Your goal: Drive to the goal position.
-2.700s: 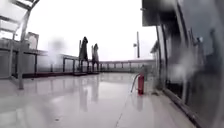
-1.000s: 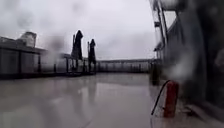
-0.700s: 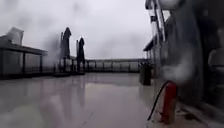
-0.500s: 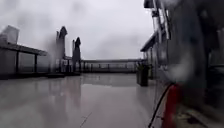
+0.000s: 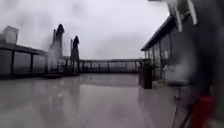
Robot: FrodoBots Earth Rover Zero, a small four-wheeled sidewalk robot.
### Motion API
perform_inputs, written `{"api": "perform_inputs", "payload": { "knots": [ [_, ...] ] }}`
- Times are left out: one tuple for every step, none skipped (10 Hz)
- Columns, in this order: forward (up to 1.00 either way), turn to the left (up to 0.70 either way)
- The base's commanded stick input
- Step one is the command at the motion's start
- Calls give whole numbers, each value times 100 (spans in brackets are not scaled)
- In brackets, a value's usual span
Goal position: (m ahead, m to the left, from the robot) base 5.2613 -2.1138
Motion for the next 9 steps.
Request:
{"api": "perform_inputs", "payload": {
  "knots": [
    [70,27],
    [70,27],
    [70,15],
    [70,0],
    [70,0],
    [70,0],
    [70,0],
    [70,27],
    [70,27]
  ]
}}
